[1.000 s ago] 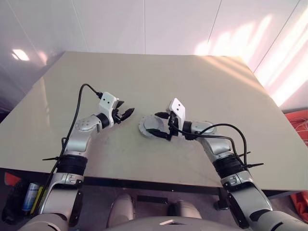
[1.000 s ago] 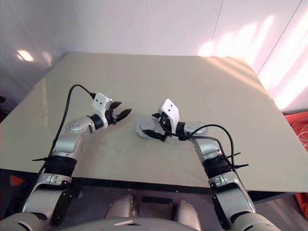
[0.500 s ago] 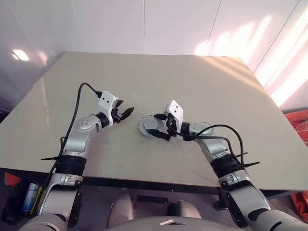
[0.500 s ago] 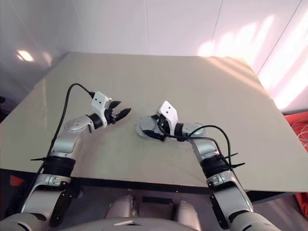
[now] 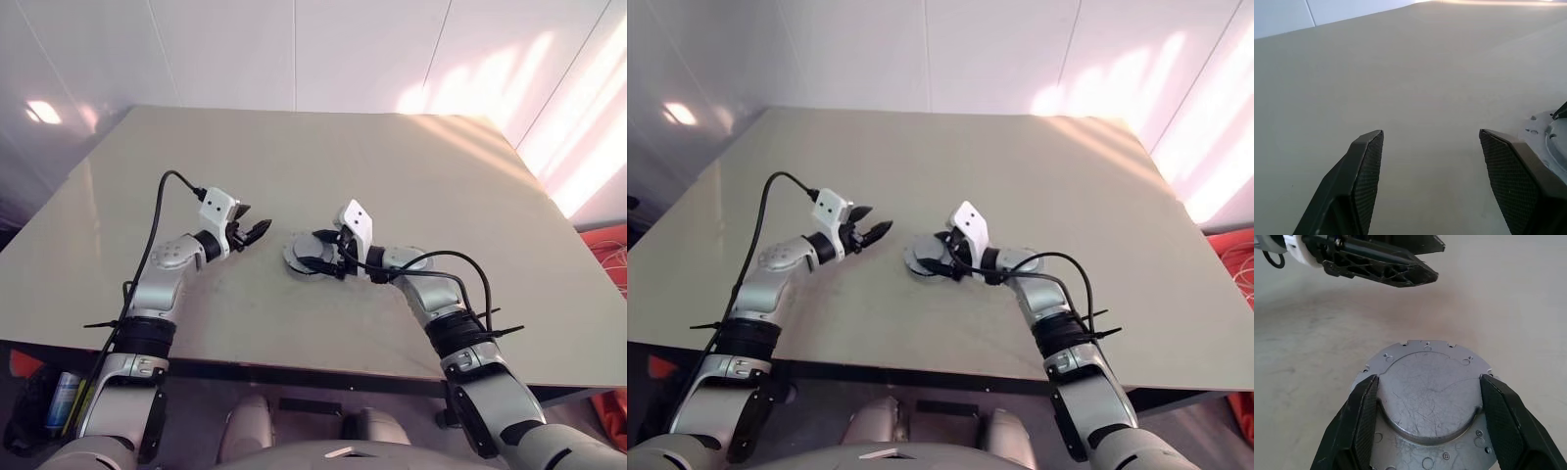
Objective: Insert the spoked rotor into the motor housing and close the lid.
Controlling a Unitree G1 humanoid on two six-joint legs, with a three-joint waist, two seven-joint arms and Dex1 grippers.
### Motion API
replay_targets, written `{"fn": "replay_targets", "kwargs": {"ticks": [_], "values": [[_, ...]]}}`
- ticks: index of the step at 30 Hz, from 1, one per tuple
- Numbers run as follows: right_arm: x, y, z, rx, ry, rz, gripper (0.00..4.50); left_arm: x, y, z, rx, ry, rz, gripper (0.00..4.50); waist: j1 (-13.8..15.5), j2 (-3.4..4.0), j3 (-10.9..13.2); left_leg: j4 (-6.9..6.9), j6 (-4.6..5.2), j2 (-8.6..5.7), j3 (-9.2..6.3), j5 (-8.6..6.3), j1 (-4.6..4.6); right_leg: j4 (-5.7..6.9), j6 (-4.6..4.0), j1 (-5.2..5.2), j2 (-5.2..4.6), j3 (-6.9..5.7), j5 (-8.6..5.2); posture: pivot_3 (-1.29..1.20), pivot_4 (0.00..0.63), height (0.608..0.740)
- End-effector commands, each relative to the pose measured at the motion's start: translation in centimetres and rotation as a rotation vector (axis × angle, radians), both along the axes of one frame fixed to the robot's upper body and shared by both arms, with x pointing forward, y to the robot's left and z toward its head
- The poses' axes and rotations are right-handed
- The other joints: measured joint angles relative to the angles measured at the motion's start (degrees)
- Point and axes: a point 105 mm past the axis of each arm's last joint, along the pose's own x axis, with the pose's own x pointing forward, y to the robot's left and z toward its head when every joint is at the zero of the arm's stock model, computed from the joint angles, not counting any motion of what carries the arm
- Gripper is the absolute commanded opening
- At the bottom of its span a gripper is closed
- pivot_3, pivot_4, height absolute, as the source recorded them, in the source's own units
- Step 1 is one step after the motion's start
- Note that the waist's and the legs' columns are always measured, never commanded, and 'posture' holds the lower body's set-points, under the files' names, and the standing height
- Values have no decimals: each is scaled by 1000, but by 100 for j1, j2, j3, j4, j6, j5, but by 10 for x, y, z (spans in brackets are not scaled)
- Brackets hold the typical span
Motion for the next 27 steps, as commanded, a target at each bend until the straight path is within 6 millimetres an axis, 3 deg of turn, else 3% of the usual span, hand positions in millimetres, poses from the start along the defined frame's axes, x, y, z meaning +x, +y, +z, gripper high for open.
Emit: {"fn": "replay_targets", "kwargs": {"ticks": [1, 16, 27], "values": [[7, 0, 15, 12, -51, -8, 3162, 3, 5, 12, -7, -52, 7, 3337, 1, 0, 0, 0, 0, 0, 0, 0, -1, -1, 0, -2, 0, 0, 0, 0, 0, 740], [-6, -13, -14, -51, 41, 26, 3162, 2, 3, 15, -4, -57, 3, 3337, 9, 0, 0, -1, 1, 0, 0, -1, -2, -3, 0, 0, 0, 0, 0, 0, 0, 740], [4, -6, -9, -42, 11, -19, 3162, 0, 2, 20, 0, -60, 0, 3337, -1, 0, 0, -1, 1, 0, 0, -1, 10, -3, 0, 9, 0, 0, 0, 0, 0, 740]]}}
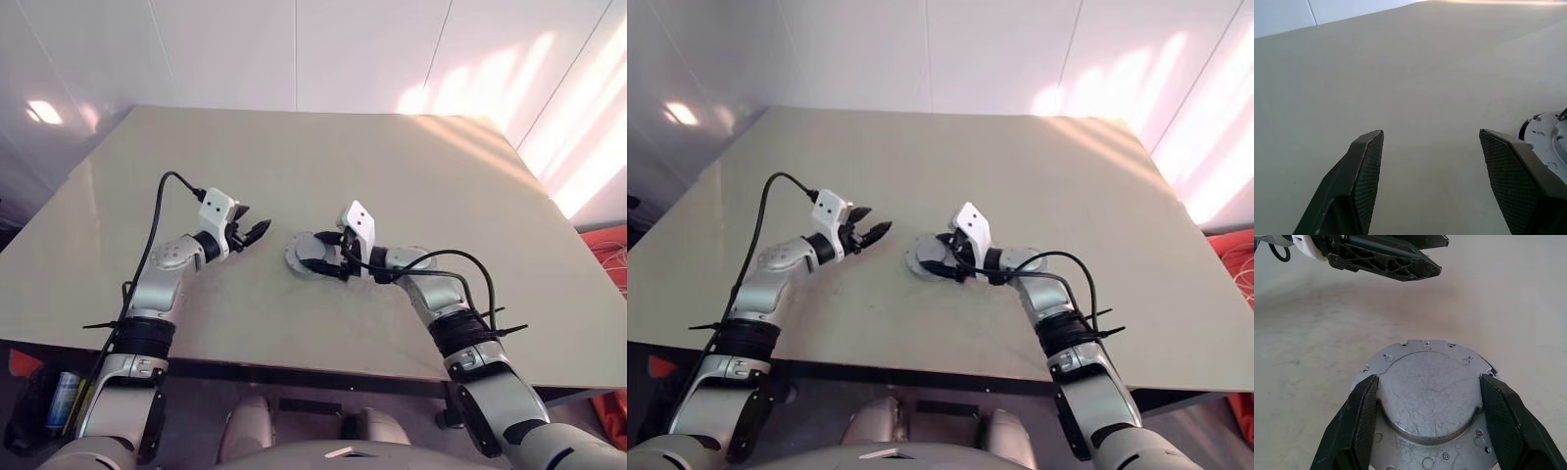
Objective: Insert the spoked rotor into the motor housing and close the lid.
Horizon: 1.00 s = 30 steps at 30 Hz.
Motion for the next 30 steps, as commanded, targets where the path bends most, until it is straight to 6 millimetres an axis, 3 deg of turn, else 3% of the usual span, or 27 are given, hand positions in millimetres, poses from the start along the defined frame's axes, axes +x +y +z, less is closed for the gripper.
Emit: {"fn": "replay_targets", "kwargs": {"ticks": [1, 22, 30], "values": [[7, -2, -4, -25, -6, -43, 3162, 0, 2, 19, -3, -59, -1, 3337, -4, 0, 0, 0, 0, 1, 0, 0, 2, 0, 0, 1, 0, 0, 0, 0, 0, 740], [11, -8, -14, -84, -16, -58, 3162, 1, 4, 10, -5, -45, 4, 3337, -12, 0, 0, -2, -5, 1, 0, 2, 18, 3, 0, 13, 0, 1, 0, 0, 0, 740], [9, -6, -17, -86, -6, -44, 3162, 0, 2, 21, -8, -57, 1, 3337, -13, 0, 0, -15, -6, 0, 0, 2, 45, 0, 34, 39, 0, 2, -20, 0, 0, 740]]}}
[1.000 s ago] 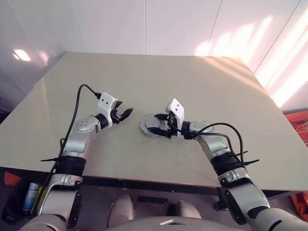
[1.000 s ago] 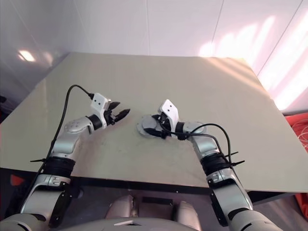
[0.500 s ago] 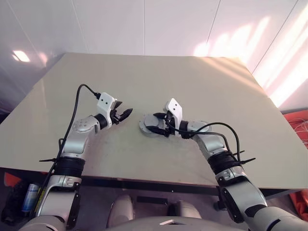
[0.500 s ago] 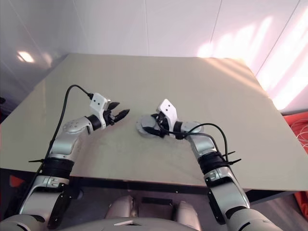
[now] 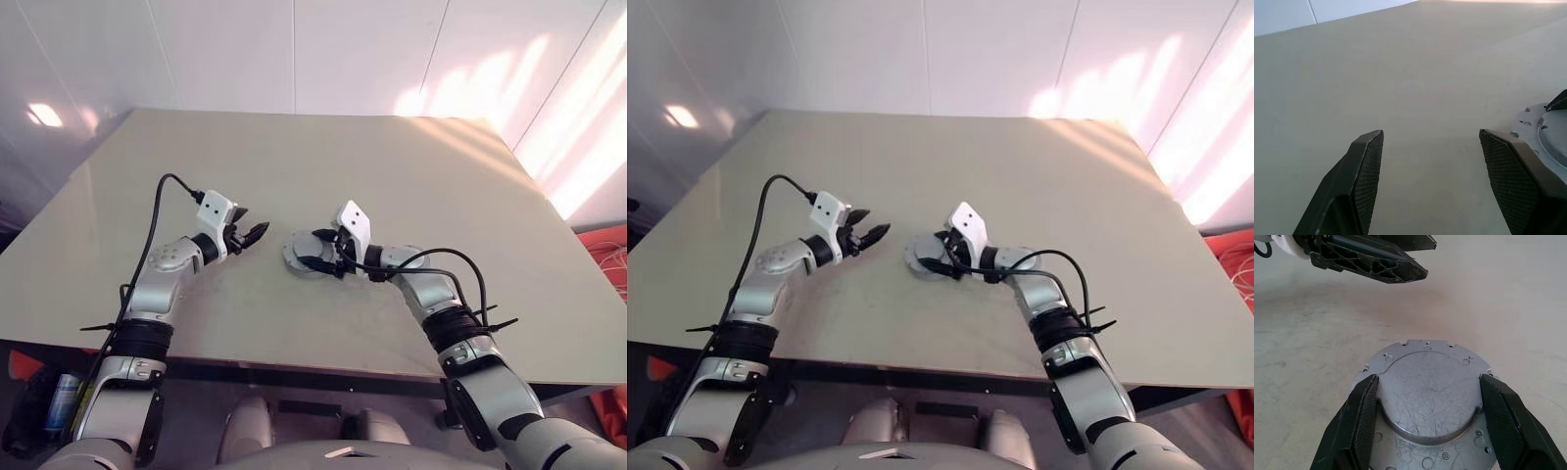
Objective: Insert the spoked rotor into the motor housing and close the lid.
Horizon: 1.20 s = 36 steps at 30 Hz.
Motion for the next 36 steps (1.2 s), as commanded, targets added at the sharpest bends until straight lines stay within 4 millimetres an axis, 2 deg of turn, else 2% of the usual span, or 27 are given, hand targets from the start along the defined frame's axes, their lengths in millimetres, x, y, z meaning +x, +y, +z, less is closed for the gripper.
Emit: {"fn": "replay_targets", "kwargs": {"ticks": [1, 7, 22, 36], "values": [[2, -10, -13, -70, 27, -27, 3162, 2, -1, 26, -10, -73, -5, 3337, 0, 0, 0, -3, 0, 0, 0, 0, 1, -2, 0, 1, 0, 0, 0, 0, 0, 740], [0, -21, -25, -133, 48, -37, 3162, -1, -6, 32, -14, -73, -4, 3337, 3, 2, -1, -37, -7, -3, 2, 4, 24, -26, 0, 23, 0, 0, 0, 0, 0, 740], [-4, -39, -46, -283, 90, -28, 3162, -1, -3, 20, -18, -57, 6, 3337, 20, 3, -2, -44, -7, -7, 1, 4, 38, -52, 5, 47, -1, 0, -3, 0, 0, 740], [-15, -44, -47, -270, 171, 34, 3162, 0, -2, 19, -20, -57, 8, 3337, 44, 4, -7, -47, -4, -18, 2, 2, 23, -64, 19, 59, -12, 0, -13, 0, 0, 740]]}}
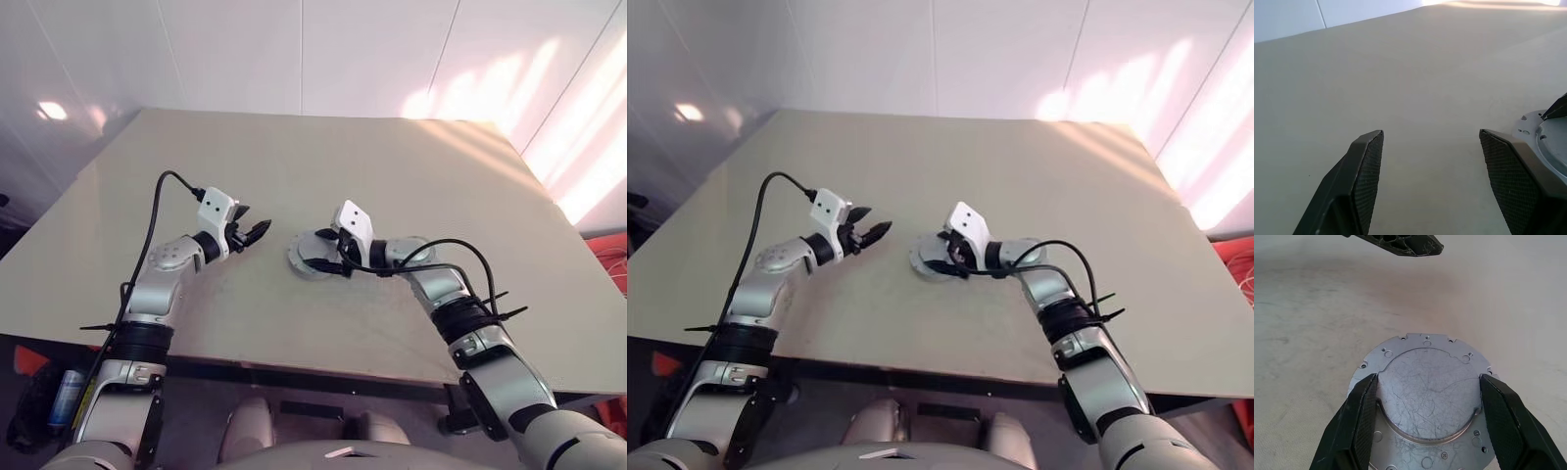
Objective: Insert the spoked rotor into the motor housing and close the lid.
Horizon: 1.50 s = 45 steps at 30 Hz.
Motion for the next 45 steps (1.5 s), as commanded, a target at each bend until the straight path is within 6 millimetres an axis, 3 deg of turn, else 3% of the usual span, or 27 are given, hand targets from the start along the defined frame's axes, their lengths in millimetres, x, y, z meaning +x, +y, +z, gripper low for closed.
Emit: {"fn": "replay_targets", "kwargs": {"ticks": [1, 13, 22, 33, 45], "values": [[-13, -35, -46, -149, 174, -67, 3162, 3, 2, 11, -12, -47, 6, 3337, 0, 0, -1, -1, 3, 0, 0, -1, 0, -1, 0, 1, 0, 0, -1, 0, 0, 740], [-1, -48, -47, -182, 154, -171, 3162, 3, 2, 11, -10, -52, -1, 3337, 1, 0, -3, -7, 7, -3, 0, -5, 5, -1, 14, 6, -3, 0, -13, 0, 0, 740], [-9, -53, -45, -189, 185, -137, 3162, 1, 1, 17, -9, -57, -4, 3337, 56, 1, -3, -8, 7, -26, 0, -5, 8, -6, 18, 8, -26, 0, -15, 0, 0, 740], [-7, -47, -16, -17, 271, -166, 3162, 2, -1, 15, -7, -54, -8, 3337, 115, -4, -6, -14, 23, -59, 1, -14, -26, -14, 24, 23, -58, 3, -18, 0, 0, 740], [-8, -52, -20, -70, 235, -164, 3162, 3, 1, 15, -4, -55, -4, 3337, 149, -4, -6, -19, 42, -59, 2, -24, -45, -10, 22, 7, -57, 1, -37, 0, 0, 740]]}}
